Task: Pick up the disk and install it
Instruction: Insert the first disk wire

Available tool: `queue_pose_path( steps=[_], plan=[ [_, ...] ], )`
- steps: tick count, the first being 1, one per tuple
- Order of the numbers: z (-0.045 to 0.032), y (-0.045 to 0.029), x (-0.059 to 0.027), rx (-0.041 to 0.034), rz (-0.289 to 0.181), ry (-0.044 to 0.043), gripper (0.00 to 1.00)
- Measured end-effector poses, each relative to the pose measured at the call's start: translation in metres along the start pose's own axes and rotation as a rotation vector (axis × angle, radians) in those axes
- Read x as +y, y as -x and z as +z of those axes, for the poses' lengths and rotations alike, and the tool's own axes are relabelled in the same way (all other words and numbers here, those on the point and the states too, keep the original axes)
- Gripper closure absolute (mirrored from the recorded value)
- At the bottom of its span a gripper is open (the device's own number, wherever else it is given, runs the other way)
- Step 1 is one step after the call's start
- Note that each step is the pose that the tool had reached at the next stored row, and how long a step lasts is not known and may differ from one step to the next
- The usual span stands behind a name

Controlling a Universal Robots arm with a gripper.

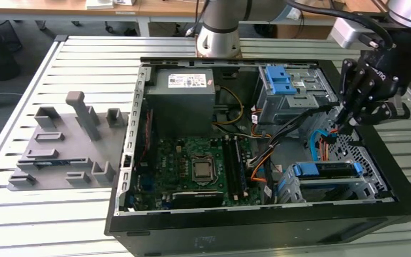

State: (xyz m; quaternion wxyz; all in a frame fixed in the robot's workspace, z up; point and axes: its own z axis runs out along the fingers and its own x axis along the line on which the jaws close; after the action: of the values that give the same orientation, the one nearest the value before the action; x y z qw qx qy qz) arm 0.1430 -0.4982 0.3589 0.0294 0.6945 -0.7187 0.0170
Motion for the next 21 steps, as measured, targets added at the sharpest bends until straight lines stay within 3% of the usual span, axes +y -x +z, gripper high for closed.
queue_pose_path(
  steps=[6,12,15,21],
  plan=[
    [0.0027,0.0002,-0.0002,0.0047,0.006,0.0003,0.75],
    [0.0048,0.0003,-0.0003,0.033,0.01,-0.0006,0.75],
    [0.006,0.0005,-0.0003,0.0427,0.013,-0.0008,0.75],
    [0.0076,0.0005,-0.0004,0.0451,0.015,-0.0007,0.77]
  ],
)
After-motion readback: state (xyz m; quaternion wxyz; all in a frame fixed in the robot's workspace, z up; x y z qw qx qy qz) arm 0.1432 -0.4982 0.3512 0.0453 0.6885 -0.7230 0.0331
